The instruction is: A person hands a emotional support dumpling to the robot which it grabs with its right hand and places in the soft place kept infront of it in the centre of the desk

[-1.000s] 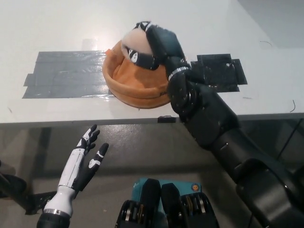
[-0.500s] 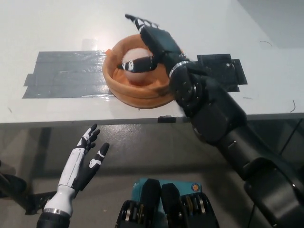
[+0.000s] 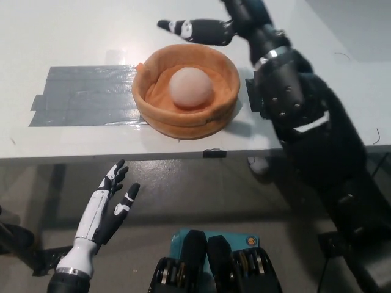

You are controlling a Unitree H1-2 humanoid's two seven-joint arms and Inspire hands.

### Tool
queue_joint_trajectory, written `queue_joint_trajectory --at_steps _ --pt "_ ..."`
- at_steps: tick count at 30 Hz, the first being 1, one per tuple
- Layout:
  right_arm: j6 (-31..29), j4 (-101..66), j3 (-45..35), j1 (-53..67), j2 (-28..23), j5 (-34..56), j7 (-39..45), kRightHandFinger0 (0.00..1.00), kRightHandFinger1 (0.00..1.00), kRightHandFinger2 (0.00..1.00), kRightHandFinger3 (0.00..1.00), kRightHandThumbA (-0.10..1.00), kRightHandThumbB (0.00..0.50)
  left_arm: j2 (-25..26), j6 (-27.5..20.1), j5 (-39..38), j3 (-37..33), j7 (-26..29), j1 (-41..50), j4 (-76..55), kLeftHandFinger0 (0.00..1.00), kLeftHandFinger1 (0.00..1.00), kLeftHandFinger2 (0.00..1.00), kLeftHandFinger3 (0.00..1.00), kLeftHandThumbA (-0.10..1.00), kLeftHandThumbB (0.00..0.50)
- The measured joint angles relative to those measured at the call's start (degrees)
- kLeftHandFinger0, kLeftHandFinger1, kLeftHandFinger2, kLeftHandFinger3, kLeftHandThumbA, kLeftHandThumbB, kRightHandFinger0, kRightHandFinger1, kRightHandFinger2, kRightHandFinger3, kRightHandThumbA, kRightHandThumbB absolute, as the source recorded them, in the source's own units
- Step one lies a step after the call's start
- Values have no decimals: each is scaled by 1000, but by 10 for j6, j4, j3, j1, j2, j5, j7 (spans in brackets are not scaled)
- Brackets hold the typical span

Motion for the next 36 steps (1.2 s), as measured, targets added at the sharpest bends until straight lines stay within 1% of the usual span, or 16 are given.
queue_joint_trajectory --at_steps 1,3,5,7,9,10,12,15,16,18,23,28,29,30,32,36 --pt "3 -26 -6 11 -5 2 2 1000 1000 1000 1000 1000 413 0 0 0 0 0 0 1 1000 1000 1000 1000 826 0" --pt "7 -70 -16 36 -13 5 6 1000 1000 1000 1000 1000 375 0 0 0 0 0 0 2 1000 1000 1000 1000 834 20" --pt "12 -113 -23 63 -20 8 10 1000 1000 1000 1000 1000 360 0 0 0 0 0 0 3 1000 1000 1000 1000 851 29" --pt "15 -162 -33 104 -30 12 13 1000 1000 1000 1000 1000 320 0 0 0 0 0 0 5 1000 1000 1000 1000 859 29" --pt "19 -205 -43 152 -39 17 17 1000 1000 1000 1000 1000 319 0 0 0 0 0 -1 5 1000 1000 1000 1000 861 26" --pt "20 -230 -49 176 -45 20 19 1000 1000 1000 1000 970 295 0 0 0 0 0 -1 5 1000 1000 1000 1000 862 26" --pt "24 -267 -61 228 -54 24 22 1000 1000 1000 1000 905 271 0 0 0 1 0 -2 5 1000 1000 1000 1000 868 25" --pt "21 -274 -77 306 -62 38 23 1000 1000 1000 1000 876 249 2 -1 0 1 0 -2 6 1000 1000 1000 1000 869 17" --pt "21 -273 -78 314 -62 40 23 1000 1000 1000 1000 887 262 2 -1 0 1 0 -2 6 1000 1000 1000 1000 868 15" --pt "12 -252 -81 352 -64 47 22 1000 1000 1000 1000 893 264 2 -1 1 1 0 -2 5 1000 1000 1000 1000 863 11" --pt "-20 -178 -81 394 -63 56 18 1000 1000 1000 1000 892 253 2 -1 1 1 0 -2 6 1000 1000 1000 1000 838 0" --pt "-51 -110 -80 411 -63 59 13 1000 1000 1000 1000 889 264 2 -2 1 1 0 1 6 1000 1000 1000 1000 834 2" --pt "-57 -98 -80 412 -63 59 12 1000 1000 1000 1000 837 256 2 -2 1 1 0 2 6 1000 1000 1000 1000 835 1" --pt "-62 -87 -80 413 -63 59 10 1000 1000 1000 1000 859 260 2 -2 1 0 0 2 6 1000 1000 1000 1000 833 0" --pt "-71 -70 -79 413 -62 59 9 1000 1000 1000 1000 866 255 2 -2 1 0 0 2 6 1000 1000 1000 1000 829 0" --pt "-85 -45 -74 414 -62 57 6 1000 1000 1000 1000 871 263 2 -2 1 0 0 2 6 1000 1000 1000 1000 826 8"
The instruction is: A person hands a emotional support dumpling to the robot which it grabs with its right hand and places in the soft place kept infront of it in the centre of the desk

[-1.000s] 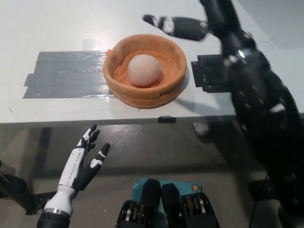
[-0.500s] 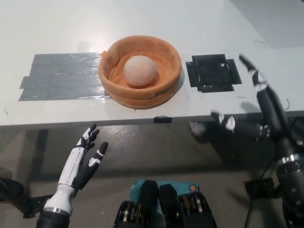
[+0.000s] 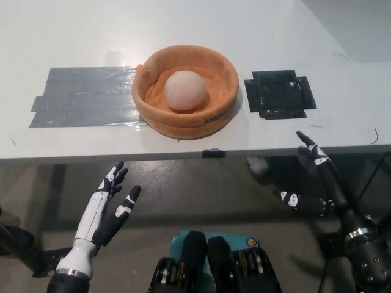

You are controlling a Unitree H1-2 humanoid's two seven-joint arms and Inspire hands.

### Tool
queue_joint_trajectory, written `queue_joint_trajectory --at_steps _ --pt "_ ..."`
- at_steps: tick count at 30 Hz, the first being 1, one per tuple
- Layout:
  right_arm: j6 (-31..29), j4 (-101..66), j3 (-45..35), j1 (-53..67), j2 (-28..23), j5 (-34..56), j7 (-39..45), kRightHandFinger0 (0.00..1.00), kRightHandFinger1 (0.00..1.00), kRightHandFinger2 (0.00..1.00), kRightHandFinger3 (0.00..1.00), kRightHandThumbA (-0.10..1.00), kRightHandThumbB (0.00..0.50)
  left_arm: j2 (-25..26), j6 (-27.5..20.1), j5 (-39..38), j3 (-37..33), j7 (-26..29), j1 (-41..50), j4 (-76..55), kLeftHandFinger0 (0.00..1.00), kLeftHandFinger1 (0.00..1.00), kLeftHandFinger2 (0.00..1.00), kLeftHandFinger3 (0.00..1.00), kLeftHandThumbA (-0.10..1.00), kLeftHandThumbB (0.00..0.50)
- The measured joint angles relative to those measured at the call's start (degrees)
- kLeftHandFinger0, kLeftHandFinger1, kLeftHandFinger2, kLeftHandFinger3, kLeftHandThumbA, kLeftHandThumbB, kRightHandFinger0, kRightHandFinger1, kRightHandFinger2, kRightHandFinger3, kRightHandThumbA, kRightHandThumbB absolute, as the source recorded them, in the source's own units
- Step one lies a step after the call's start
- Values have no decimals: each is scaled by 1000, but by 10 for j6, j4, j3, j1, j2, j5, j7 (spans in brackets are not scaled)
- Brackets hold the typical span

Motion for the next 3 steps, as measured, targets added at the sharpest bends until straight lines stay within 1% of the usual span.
queue_joint_trajectory --at_steps 3 --pt "-8 14 2 3 1 0 -3 1000 1000 1000 1000 884 275 0 0 0 -1 0 1 0 1000 1000 1000 1000 834 11"
